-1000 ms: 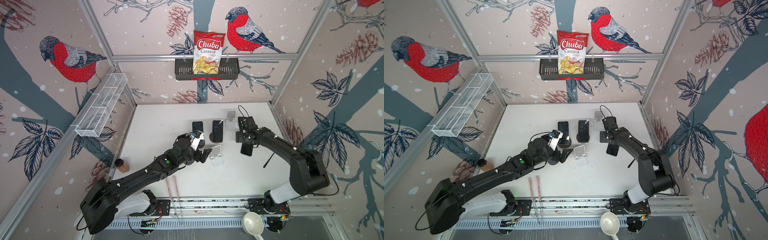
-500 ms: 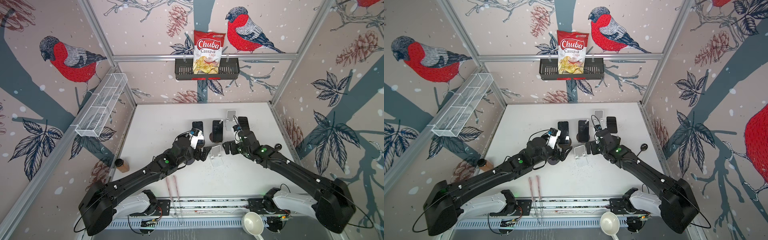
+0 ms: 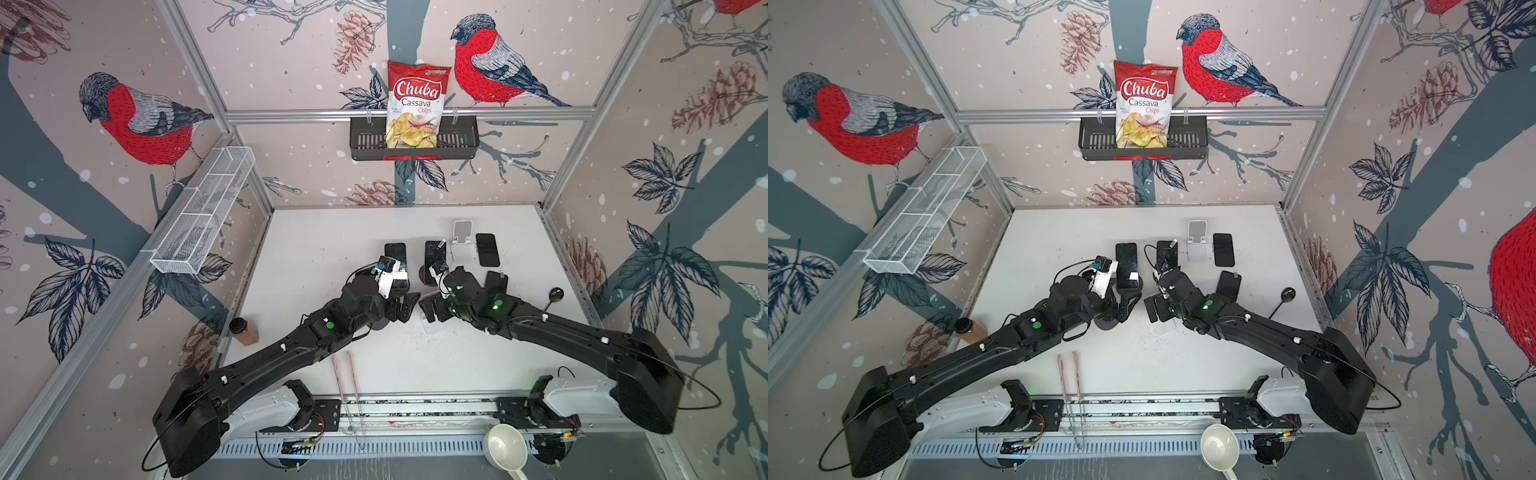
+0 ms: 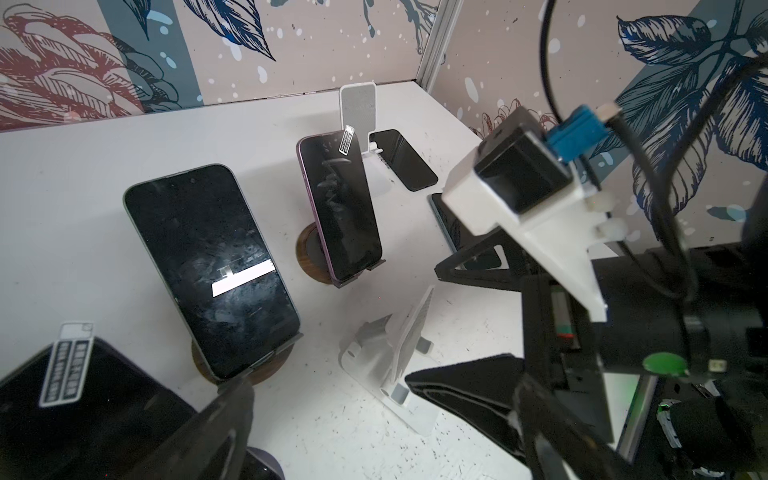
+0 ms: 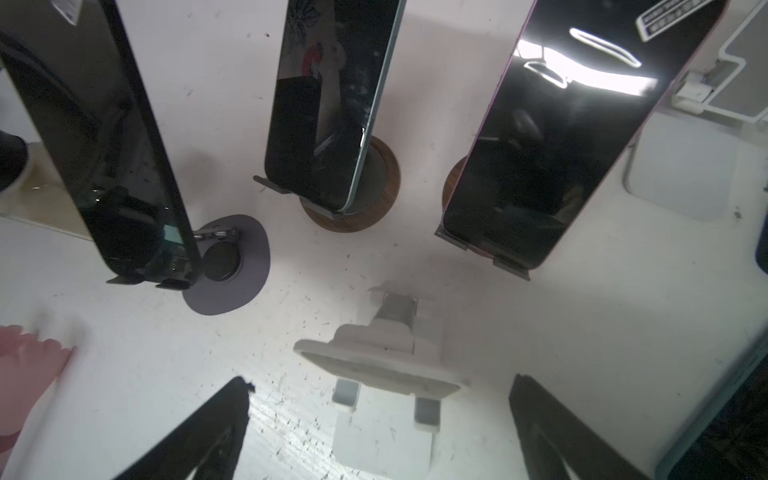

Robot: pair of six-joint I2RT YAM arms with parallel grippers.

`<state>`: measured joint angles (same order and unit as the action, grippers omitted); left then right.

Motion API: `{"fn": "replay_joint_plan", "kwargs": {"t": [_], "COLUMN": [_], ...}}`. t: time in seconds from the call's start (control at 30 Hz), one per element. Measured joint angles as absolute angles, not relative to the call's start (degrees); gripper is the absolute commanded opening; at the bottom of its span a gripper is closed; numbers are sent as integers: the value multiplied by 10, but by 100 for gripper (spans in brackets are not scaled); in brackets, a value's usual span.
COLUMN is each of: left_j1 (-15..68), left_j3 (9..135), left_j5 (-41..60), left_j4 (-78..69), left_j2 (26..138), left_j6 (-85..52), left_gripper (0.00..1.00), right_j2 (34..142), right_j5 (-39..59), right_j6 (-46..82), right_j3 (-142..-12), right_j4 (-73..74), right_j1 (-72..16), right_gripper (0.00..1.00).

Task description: Remove the phone from the phone stand

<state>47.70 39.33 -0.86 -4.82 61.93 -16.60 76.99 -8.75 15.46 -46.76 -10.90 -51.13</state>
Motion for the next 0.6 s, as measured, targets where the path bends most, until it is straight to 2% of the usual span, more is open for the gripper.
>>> {"fn": "replay_joint_plan", "kwargs": {"t": [0.27,0.6], "left_j1": [477,477], "left_j3": [392,386], "left_j5": [-15,-14], "left_j4": [-48,-49], "left_j2": [620,620], "left_j6": [-166,-165], "left_gripper": [97,97], "right_j2": [832,860], "right_j5": [-133,-161], "right_j6": [169,194], "right_j3": [-493,-507], "right_j4": [-108,-110], "right_j1": [-536,-546], "right_gripper": [98,79]}}
